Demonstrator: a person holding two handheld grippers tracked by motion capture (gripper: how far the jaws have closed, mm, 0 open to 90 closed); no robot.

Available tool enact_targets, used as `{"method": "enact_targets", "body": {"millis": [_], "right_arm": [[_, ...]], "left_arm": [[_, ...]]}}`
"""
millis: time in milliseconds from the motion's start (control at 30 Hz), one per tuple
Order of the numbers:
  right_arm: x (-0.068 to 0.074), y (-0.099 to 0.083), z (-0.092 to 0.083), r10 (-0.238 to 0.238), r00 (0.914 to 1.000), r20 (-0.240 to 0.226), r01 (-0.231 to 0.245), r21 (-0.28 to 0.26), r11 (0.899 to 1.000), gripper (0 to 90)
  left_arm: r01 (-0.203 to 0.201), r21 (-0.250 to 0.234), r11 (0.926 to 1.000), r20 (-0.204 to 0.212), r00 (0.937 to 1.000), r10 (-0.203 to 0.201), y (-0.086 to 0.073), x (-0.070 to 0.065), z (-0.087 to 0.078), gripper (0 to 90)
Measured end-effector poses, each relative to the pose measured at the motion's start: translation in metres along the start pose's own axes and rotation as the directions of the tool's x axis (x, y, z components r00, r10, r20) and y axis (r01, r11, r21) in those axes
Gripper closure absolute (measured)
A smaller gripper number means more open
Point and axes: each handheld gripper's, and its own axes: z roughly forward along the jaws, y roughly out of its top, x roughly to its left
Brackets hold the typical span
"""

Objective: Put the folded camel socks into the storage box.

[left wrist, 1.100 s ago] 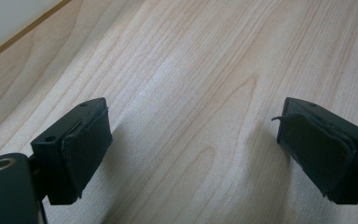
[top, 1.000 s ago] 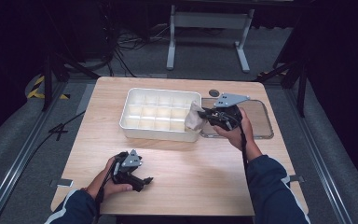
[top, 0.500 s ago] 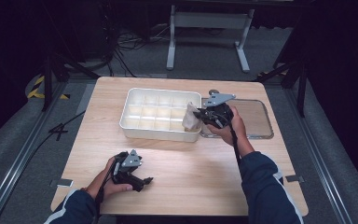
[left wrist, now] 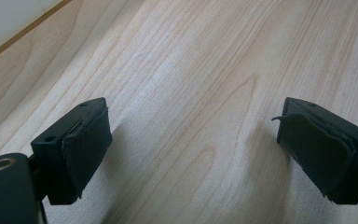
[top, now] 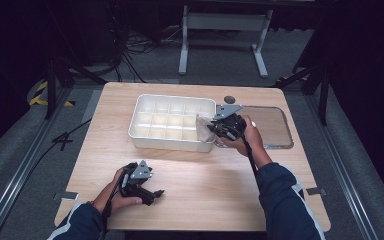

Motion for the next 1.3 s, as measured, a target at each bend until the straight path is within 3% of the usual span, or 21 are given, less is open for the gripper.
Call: {"method": "enact_targets", "body": {"millis": [133, 233, 333, 433, 467, 633, 733, 867, 1067, 1200, 1233, 1300], "right_arm": [[0.002, 0.001, 0.003, -0.031, 0.9994, -0.011, 0.032, 0.030, 0.999, 81.2], [0.007, 0.005, 0.009, -0.104, 0.9946, -0.003, 0.104, 0.085, 0.991, 81.1], [0.011, 0.010, 0.017, -0.143, 0.9897, -0.010, 0.143, 0.142, 0.979, 81.0], [0.017, 0.008, 0.034, -0.166, 0.9833, -0.073, 0.179, 0.234, 0.956, 81.0], [0.019, 0.007, 0.037, -0.172, 0.9820, -0.078, 0.186, 0.242, 0.952, 81.0], [0.008, 0.003, 0.040, -0.078, 0.9902, -0.116, 0.103, 0.221, 0.970, 81.0], [0.006, 0.004, 0.042, -0.047, 0.9906, -0.128, 0.078, 0.245, 0.966, 81.1], [0.006, 0.009, 0.049, -0.024, 0.9901, -0.138, 0.067, 0.313, 0.947, 81.2], [0.008, 0.016, 0.063, -0.018, 0.9876, -0.156, 0.083, 0.422, 0.903, 81.4], [0.006, 0.019, 0.067, 0.002, 0.9850, -0.173, 0.078, 0.457, 0.886, 81.4], [0.006, 0.020, 0.069, -0.009, 0.9845, -0.175, 0.092, 0.470, 0.878, 81.4], [0.007, 0.020, 0.070, -0.002, 0.9836, -0.180, 0.089, 0.473, 0.877, 81.5]], "left_arm": [[0.001, 0.000, 1.0000, 0.000, 1.0000, -0.001, 0.000, 0.000, 0.000, 9.9], [0.004, -0.003, 1.0000, 0.001, 1.0000, -0.004, 0.000, 0.000, 0.000, 9.9], [0.005, -0.004, 1.0000, 0.001, 1.0000, -0.005, 0.000, 0.000, 0.000, 10.0], [0.005, -0.003, 1.0000, 0.000, 1.0000, -0.005, 0.000, 0.000, 0.000, 10.0], [0.005, -0.003, 1.0000, 0.000, 1.0000, -0.005, 0.000, 0.000, 0.000, 9.9], [0.005, -0.003, 1.0000, 0.001, 1.0000, -0.005, 0.000, 0.000, 0.000, 9.9], [0.004, 0.002, 1.0000, 0.003, 1.0000, -0.004, 0.000, 0.000, 0.000, 9.9], [0.004, -0.004, 1.0000, 0.001, 1.0000, -0.004, 0.000, 0.000, 0.000, 9.9], [0.004, -0.005, 1.0000, 0.002, 1.0000, -0.004, 0.000, 0.000, 0.000, 9.9], [0.004, -0.004, 1.0000, 0.002, 1.0000, -0.003, 0.000, 0.000, 0.000, 9.9], [0.003, -0.004, 1.0000, 0.002, 1.0000, -0.003, 0.000, 0.000, 0.000, 9.9], [0.004, -0.004, 1.0000, 0.002, 1.0000, -0.004, 0.000, 0.000, 0.000, 9.9]]}}
